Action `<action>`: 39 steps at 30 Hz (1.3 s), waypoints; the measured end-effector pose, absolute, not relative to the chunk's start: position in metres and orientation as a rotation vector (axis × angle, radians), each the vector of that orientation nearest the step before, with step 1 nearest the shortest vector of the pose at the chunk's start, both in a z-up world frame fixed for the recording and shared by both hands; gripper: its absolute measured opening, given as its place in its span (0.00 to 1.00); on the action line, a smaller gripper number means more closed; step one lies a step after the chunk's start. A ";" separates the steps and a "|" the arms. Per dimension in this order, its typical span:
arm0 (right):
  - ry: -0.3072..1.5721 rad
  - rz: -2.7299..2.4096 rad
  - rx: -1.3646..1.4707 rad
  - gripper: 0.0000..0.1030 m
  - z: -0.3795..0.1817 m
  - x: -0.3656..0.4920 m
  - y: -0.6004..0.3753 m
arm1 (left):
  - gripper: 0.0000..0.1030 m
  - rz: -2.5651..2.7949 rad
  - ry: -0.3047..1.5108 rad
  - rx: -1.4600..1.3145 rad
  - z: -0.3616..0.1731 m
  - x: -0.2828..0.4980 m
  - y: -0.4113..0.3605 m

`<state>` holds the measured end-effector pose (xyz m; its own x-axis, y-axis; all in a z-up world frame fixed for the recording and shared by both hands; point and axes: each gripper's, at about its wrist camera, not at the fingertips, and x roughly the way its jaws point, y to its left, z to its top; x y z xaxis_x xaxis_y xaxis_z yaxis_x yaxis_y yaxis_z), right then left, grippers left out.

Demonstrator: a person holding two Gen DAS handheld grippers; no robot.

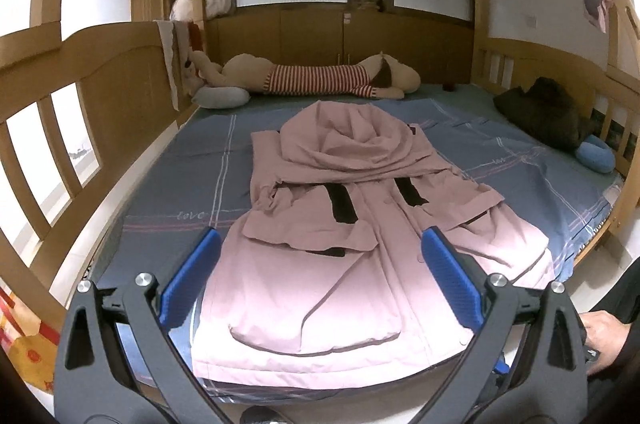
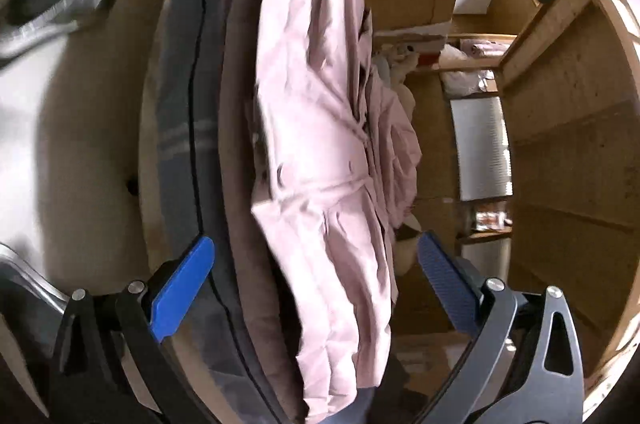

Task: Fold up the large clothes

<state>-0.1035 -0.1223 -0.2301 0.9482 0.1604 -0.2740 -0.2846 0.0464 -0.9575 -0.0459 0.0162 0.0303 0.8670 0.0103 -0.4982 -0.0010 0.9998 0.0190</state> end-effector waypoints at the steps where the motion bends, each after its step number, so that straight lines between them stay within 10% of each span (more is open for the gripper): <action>1: 0.096 0.321 -1.487 0.99 -0.233 -0.099 -0.123 | 0.98 0.005 0.521 0.020 0.031 -0.045 0.015; 16: 0.198 0.207 -1.472 0.98 -0.239 -0.045 -0.129 | 0.98 -0.006 0.540 0.031 0.027 -0.041 0.013; 23: 0.258 0.294 -1.457 0.46 -0.225 -0.050 -0.122 | 0.98 -0.056 0.564 0.254 0.016 -0.044 0.003; 33: 0.257 0.196 -1.469 0.50 -0.234 -0.031 -0.125 | 0.98 -0.048 0.615 0.256 0.006 -0.038 0.013; 39: 0.284 0.201 -1.209 0.12 -0.169 -0.024 -0.127 | 0.98 -0.120 0.613 0.376 -0.002 -0.049 0.005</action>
<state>-0.0241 -0.1271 -0.1689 0.9470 0.0013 -0.3212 -0.3022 0.3429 -0.8894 -0.0492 0.0049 -0.0020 0.8134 0.0004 -0.5817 0.2199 0.9256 0.3081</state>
